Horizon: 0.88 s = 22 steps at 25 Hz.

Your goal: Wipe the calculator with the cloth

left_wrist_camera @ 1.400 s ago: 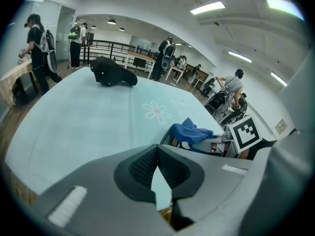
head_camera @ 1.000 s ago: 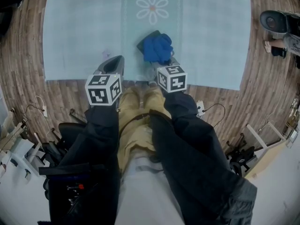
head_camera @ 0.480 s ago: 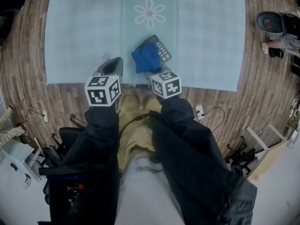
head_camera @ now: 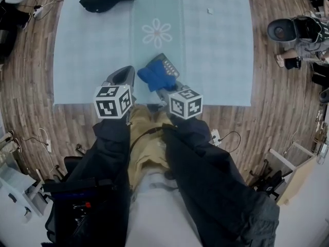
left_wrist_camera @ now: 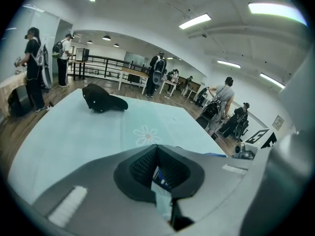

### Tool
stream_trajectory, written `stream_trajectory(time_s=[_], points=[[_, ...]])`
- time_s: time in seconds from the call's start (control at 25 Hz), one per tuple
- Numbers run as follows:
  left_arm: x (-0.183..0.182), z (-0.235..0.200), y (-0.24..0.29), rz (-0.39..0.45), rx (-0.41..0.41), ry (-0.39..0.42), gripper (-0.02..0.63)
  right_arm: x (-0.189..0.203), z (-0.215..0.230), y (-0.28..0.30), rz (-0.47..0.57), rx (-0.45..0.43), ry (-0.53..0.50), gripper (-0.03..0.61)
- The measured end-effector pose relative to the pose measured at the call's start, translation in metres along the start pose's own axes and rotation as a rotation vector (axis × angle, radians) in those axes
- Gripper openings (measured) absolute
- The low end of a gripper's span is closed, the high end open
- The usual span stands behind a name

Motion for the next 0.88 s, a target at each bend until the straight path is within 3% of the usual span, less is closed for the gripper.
stream_trajectory(time_s=[0.44,0.88], points=[[-0.088,0.064,-0.053,0.261,0.06,0.125,0.0,-0.088,-0.05,-0.114,0.401,0.096,-0.066,0.069],[-0.16,0.115,-0.101,0.475,0.086,0.198,0.0,-0.16,-0.103,-0.193,0.612,0.116,-0.214,0.067]])
Point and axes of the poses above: the fingertips, and each gripper's own axes: y forward along the fingers, z to its right, x out of its underside, the point moved 8 cm from there along -y, backward along the fingers, and after that the axes turned 5 degrees about y, right-handed, at the moved point
